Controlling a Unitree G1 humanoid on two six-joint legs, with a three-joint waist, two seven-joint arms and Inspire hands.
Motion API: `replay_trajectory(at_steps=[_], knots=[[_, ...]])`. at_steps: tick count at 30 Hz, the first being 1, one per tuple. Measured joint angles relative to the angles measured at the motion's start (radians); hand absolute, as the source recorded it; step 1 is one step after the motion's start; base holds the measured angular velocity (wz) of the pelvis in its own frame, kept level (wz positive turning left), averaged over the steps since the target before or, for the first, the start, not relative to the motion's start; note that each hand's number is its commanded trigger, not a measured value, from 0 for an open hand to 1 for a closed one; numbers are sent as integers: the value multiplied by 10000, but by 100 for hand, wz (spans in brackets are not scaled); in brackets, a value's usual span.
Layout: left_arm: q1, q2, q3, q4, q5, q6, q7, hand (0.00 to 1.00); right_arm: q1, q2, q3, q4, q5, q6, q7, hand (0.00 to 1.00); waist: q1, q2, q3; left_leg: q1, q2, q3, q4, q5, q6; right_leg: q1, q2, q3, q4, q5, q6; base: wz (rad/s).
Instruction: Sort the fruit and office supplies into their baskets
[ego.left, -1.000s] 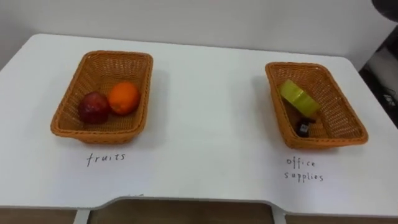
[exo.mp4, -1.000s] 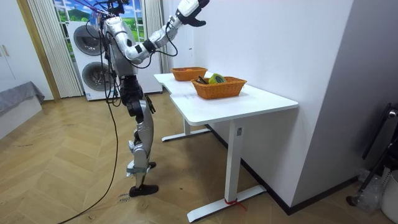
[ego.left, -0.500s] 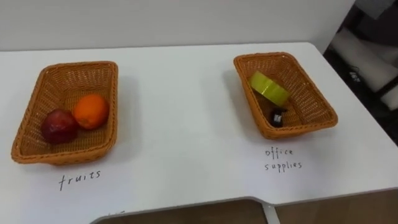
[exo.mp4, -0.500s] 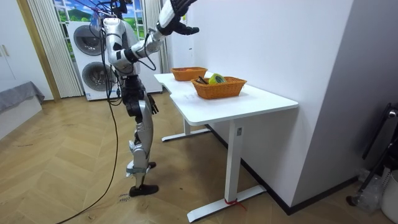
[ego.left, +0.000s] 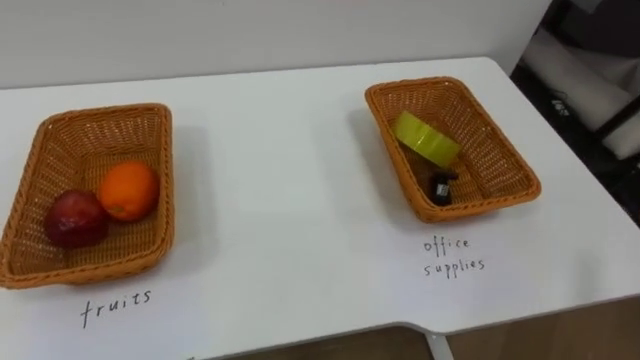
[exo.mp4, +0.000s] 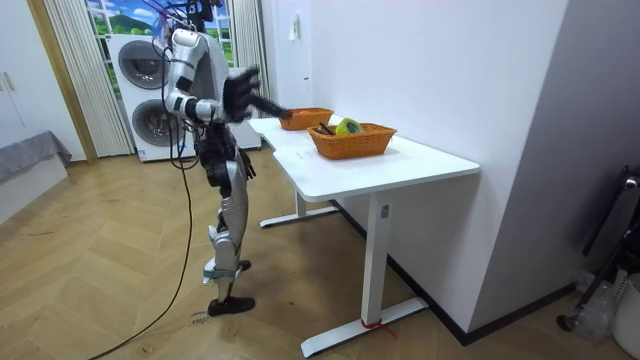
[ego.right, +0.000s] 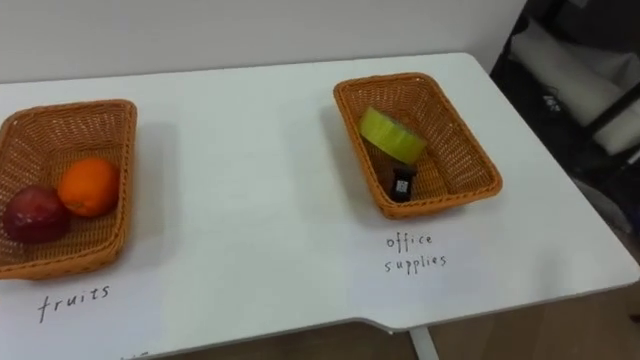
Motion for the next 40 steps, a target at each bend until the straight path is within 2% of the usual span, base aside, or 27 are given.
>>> replay_trajectory(at_steps=[2,7,11,17,21,23,24,28,29,32,33,35,40], knots=[[75,-21,25,-133,-169,-1,106,0,-20,245,-11,800,944,-55,-349,0,-100,113,-4,10,-4,4,-9,0,0,3,1,18,-13,-20,5,0],[142,-17,114,-292,-440,-37,236,0,182,640,-8,2644,2534,-169,-1055,0,-223,114,-11,-29,-12,-2,14,0,0,3,-3,46,31,-80,15,0],[214,-21,160,-313,-685,-39,313,0,277,777,-14,4994,3812,-374,-1245,0,-321,121,-70,-72,-22,-63,28,-4,2,24,-11,11,12,-86,19,4],[346,-24,212,-385,-708,-44,314,0,570,1216,-37,7181,5517,-440,-1297,0,-469,209,-85,-46,-47,-141,46,-4,1,18,-48,-46,183,-227,7,4],[340,-160,216,-374,-697,-23,269,0,334,1309,-35,8874,6898,-430,-910,0,-464,215,-86,-12,-53,-162,50,-8,-5,23,-60,-59,189,-280,8,0],[354,-248,225,-342,-662,102,75,0,327,1483,19,9801,7295,-298,-46,0,-454,259,-63,-6,-66,-255,75,-9,-6,102,-80,-154,175,-293,7,11],[351,-267,274,-344,-605,164,13,0,357,1539,21,10042,7363,-222,253,0,-481,219,-82,-3,-78,-323,82,-8,-6,178,-95,-242,180,-300,8,23],[348,-438,522,-234,-468,473,-236,0,267,1725,872,11415,6822,579,2484,0,-167,217,-77,163,-104,-316,45,-8,-7,244,-125,-235,206,-379,6,2],[368,-440,501,-116,-470,571,-275,0,149,1721,1259,11681,6176,831,3054,0,-143,218,-73,190,-117,-327,46,-9,-6,297,-132,-250,187,-378,11,0],[219,-385,463,70,-499,697,-342,0,-275,1705,2184,11932,4131,1263,4228,0,-94,225,-61,189,-118,-346,43,-9,-4,298,-129,-266,179,-370,14,1],[166,-376,439,158,-495,696,-342,0,-338,1696,2373,11930,3701,1312,4401,0,-58,233,-57,189,-118,-345,41,-10,-4,297,-128,-265,177,-369,15,0],[3,-341,183,246,-450,699,-329,0,-690,1670,3066,11920,2035,1421,4957,0,287,281,-46,198,-97,-319,48,-38,-6,290,-101,-238,149,-337,8,-5],[-45,-358,-299,212,-536,665,-286,0,-1214,1590,4299,11590,487,1455,5717,0,727,440,-15,192,-97,-387,46,-62,-12,374,-97,-312,44,-326,7,3]])
